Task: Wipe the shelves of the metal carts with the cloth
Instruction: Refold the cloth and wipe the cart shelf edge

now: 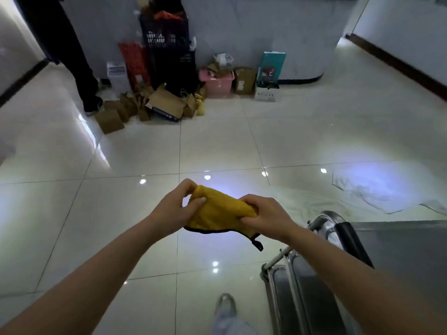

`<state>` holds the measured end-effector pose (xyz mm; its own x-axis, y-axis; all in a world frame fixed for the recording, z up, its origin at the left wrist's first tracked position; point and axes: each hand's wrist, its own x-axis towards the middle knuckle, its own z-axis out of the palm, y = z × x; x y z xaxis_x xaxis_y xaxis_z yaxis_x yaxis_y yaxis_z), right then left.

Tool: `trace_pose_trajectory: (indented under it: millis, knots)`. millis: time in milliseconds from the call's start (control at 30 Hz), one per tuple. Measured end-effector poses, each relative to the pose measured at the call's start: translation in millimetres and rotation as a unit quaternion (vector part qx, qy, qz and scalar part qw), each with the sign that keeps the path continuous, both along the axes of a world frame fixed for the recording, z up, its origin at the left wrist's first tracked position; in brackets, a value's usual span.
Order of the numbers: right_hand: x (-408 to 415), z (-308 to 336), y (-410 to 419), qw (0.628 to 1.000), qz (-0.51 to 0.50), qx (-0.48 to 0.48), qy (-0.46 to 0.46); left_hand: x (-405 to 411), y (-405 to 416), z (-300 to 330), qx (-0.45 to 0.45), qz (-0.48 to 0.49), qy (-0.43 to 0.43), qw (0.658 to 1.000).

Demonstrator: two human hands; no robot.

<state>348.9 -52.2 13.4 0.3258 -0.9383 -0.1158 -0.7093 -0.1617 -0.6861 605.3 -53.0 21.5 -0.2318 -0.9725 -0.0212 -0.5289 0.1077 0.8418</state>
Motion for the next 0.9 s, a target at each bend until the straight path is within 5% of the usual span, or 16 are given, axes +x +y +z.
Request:
trace_pose_trajectory:
  millis: [167,467,700,900]
  knots:
    - [-23.0,6.5,-87.3,0.999,-0.033,-0.002,-0.019,-28.4,-104.0,-2.0,-0.019,0.011,0.014,1.0]
    - [-69.0,16.6,-260.9,0.994,-0.088,0.0,-0.07,-81.0,-295.1,10.2,0.121,-0.017,0.071,0.99]
    - [-131.9,18.2,-352.9,0.981,-0.172,-0.01,-0.088,-153.6,-424.5,19.2,0.051,-0.157,-0.051,0.985]
    - [-190.5,12.5,-411.1,0.957,-0.283,-0.032,-0.056,-243.1,-552.7,7.6,-0.034,-0.301,-0.095,0.948]
